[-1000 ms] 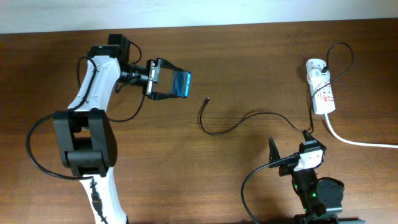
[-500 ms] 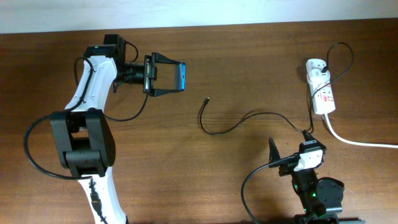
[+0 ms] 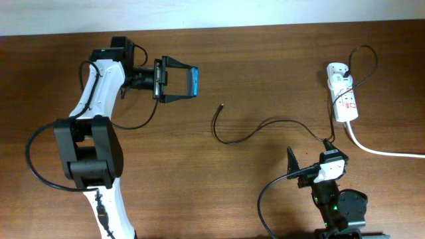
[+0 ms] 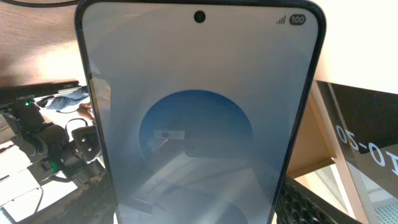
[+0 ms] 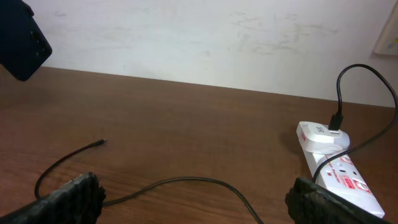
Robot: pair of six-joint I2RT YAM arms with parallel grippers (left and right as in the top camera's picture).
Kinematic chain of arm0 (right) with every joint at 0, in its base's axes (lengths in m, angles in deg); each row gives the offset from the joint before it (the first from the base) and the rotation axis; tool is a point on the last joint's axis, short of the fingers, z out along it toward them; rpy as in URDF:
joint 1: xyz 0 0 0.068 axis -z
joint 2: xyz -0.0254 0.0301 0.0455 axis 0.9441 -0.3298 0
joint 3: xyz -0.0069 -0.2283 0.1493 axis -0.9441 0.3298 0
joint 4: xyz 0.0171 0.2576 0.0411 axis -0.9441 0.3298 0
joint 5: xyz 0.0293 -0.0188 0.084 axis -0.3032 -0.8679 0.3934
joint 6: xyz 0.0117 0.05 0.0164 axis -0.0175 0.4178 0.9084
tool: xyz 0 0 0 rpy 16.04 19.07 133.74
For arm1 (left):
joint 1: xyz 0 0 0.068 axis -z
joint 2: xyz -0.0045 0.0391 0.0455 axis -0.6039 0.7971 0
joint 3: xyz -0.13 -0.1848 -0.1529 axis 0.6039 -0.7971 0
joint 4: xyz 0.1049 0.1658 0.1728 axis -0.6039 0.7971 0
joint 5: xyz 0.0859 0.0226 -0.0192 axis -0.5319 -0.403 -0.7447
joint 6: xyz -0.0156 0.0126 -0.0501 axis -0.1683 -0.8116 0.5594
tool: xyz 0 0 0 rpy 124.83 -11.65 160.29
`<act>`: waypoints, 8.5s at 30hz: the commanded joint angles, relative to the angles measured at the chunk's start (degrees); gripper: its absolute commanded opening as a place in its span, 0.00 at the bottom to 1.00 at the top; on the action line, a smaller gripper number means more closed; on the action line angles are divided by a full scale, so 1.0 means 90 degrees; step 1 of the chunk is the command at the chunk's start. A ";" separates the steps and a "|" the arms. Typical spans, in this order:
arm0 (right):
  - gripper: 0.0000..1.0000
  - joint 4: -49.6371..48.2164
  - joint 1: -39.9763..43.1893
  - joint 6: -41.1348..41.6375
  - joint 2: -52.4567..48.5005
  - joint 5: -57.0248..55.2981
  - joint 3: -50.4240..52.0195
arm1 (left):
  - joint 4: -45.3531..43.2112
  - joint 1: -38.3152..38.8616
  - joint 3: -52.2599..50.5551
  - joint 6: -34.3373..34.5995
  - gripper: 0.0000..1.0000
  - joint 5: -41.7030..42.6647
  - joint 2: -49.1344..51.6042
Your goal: Plug charger to phone and switch on socket
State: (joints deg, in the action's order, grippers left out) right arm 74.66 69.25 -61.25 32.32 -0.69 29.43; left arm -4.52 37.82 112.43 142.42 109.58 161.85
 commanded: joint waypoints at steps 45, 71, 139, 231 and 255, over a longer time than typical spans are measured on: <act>0.98 0.0039 -0.0041 0.0022 0.0019 0.0015 0.0034 | 0.0153 0.0221 0.0209 0.0277 0.00 -0.5105 -0.0680; 0.98 -0.1394 -0.0041 0.3730 -0.0236 0.0559 -0.0534 | -0.0189 0.1428 0.0243 0.0760 0.00 -0.6824 -0.1513; 0.42 -0.1098 -0.2375 0.5559 -1.0975 0.2006 -0.6288 | -0.0129 0.2076 0.0240 0.2489 0.00 -0.5756 -0.0381; 0.04 0.1664 0.0187 0.4046 -0.8306 0.4481 -0.5765 | -0.2327 0.1120 0.0240 -0.4267 0.99 -0.2589 -0.0381; 0.04 -0.5231 -0.1931 0.9527 -0.8257 -0.1770 -0.2662 | -0.2674 0.1049 0.0240 -0.4517 0.98 -0.1372 0.0080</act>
State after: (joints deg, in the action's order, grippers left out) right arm 30.42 54.14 17.32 -38.97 -7.21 5.87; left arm -27.28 47.19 113.93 102.92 91.50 159.71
